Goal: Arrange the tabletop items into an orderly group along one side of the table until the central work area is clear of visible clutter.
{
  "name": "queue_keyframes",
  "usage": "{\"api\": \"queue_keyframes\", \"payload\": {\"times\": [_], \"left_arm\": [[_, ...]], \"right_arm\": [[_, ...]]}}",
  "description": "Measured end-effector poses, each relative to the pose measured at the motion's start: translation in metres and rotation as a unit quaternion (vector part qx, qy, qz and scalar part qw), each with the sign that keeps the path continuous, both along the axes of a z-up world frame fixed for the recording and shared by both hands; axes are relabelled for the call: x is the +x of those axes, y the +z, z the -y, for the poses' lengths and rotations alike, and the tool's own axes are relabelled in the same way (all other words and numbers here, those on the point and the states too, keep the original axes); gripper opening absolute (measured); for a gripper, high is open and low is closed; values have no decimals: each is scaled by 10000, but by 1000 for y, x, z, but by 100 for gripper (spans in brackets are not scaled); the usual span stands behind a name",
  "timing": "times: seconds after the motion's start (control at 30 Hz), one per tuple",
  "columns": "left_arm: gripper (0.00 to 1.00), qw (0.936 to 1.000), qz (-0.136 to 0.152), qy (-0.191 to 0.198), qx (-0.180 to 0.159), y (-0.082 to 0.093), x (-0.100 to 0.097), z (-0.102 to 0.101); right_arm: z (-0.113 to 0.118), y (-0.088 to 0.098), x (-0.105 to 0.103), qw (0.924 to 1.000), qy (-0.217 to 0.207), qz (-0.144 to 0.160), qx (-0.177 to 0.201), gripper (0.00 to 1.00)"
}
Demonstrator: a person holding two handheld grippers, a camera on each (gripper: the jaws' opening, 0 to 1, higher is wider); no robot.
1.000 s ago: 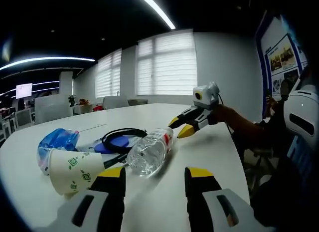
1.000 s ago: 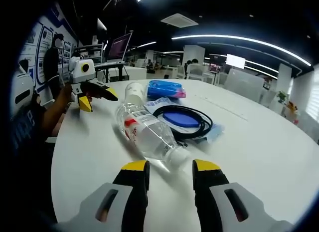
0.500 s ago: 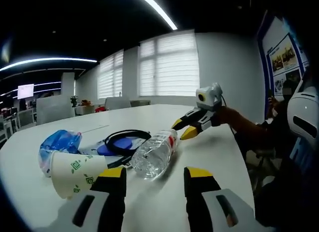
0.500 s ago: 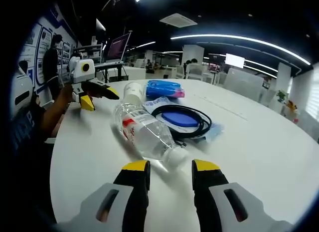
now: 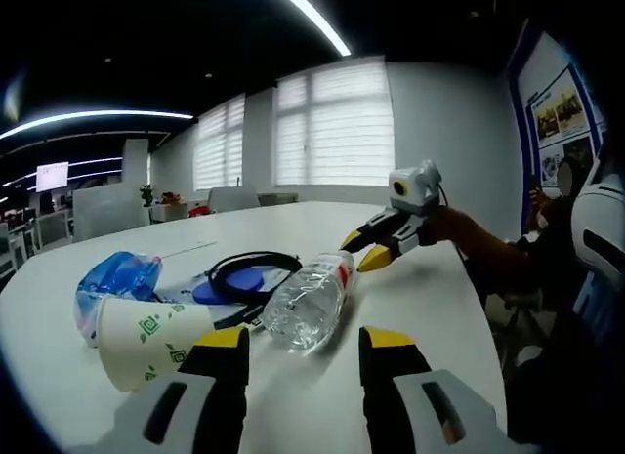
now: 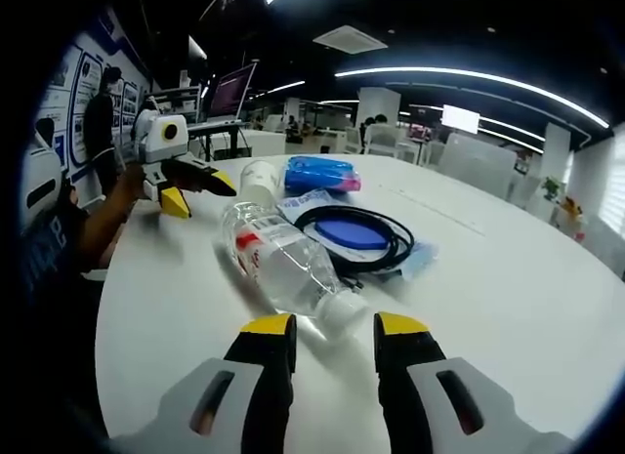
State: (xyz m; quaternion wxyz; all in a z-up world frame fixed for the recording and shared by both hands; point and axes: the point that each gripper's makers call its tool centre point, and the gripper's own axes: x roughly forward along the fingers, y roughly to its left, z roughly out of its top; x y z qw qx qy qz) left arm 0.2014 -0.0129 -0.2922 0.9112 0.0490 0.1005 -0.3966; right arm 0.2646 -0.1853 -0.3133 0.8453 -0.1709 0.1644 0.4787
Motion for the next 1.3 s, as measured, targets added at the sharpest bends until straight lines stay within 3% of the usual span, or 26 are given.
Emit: {"api": "queue_keyframes", "payload": {"times": [1.3], "left_arm": [[39,9995,-95,-66,278,-11,10,12]], "right_arm": [[-3,-6,7,9988,435,39,-221,22]]}}
